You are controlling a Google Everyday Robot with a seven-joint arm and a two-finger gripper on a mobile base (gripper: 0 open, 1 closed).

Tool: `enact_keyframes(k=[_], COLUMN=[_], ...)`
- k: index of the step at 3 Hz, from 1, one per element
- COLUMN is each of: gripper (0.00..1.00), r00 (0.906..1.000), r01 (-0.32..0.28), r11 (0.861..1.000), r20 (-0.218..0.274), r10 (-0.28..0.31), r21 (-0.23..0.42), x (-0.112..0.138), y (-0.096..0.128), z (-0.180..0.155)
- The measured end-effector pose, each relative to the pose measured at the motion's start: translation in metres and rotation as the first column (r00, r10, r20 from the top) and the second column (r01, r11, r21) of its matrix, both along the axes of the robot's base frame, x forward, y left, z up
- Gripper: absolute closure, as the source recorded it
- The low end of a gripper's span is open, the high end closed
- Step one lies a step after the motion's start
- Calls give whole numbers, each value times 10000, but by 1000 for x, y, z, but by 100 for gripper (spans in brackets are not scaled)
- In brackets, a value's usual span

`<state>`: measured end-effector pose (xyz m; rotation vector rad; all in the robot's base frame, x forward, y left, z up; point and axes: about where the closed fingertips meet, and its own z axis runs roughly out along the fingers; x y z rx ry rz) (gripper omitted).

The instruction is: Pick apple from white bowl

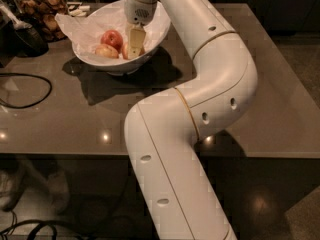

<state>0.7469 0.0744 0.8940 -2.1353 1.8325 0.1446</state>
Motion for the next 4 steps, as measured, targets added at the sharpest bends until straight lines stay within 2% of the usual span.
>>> enact_keyframes(k=[4], gripper=[33], r00=[9999], r01=[-114], r11=[9999], r20=[-102], r10=[113], r21=[-43], x=[2], y=[-1], z=[-10])
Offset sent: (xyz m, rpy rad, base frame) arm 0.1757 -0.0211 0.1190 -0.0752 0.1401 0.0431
